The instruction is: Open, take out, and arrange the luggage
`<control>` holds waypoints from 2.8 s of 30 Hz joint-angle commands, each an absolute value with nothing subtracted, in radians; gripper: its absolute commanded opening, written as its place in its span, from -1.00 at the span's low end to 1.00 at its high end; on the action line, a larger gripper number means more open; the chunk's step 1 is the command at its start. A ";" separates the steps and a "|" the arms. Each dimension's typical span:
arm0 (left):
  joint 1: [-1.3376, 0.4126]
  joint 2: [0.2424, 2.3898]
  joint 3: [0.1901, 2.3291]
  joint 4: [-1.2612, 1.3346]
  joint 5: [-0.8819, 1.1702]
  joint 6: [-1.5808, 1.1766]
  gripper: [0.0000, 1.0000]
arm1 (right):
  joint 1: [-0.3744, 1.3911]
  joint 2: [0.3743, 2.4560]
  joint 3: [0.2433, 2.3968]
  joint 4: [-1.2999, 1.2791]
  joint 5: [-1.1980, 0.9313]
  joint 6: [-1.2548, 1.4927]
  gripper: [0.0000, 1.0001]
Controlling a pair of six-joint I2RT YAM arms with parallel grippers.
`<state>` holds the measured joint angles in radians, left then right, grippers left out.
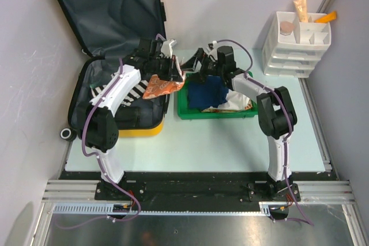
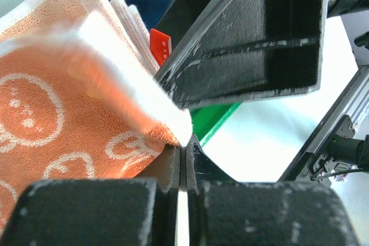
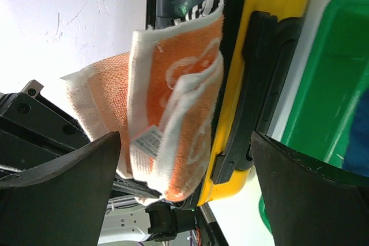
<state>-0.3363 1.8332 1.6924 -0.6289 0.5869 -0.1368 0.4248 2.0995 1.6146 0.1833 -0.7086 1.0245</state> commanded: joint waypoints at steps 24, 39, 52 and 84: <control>-0.342 1.809 1.686 -0.587 0.638 -0.121 -0.25 | 0.420 2.085 1.669 0.111 -0.748 0.896 -1.00; -0.167 1.621 1.493 -0.601 0.591 0.057 0.99 | 0.109 1.968 1.516 -0.244 -0.971 0.375 -1.00; -0.063 1.764 1.514 -0.621 0.270 0.331 0.80 | -0.043 2.071 1.482 -0.420 -0.966 0.067 -0.76; -0.037 2.056 1.626 -0.623 0.169 0.627 -0.47 | 0.087 1.861 1.644 -0.213 -0.830 0.356 0.99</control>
<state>-0.0315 2.0853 1.6291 -0.6247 0.0818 0.6289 0.0334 1.8973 1.5856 -0.3264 -0.8547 0.2615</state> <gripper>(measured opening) 0.350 0.994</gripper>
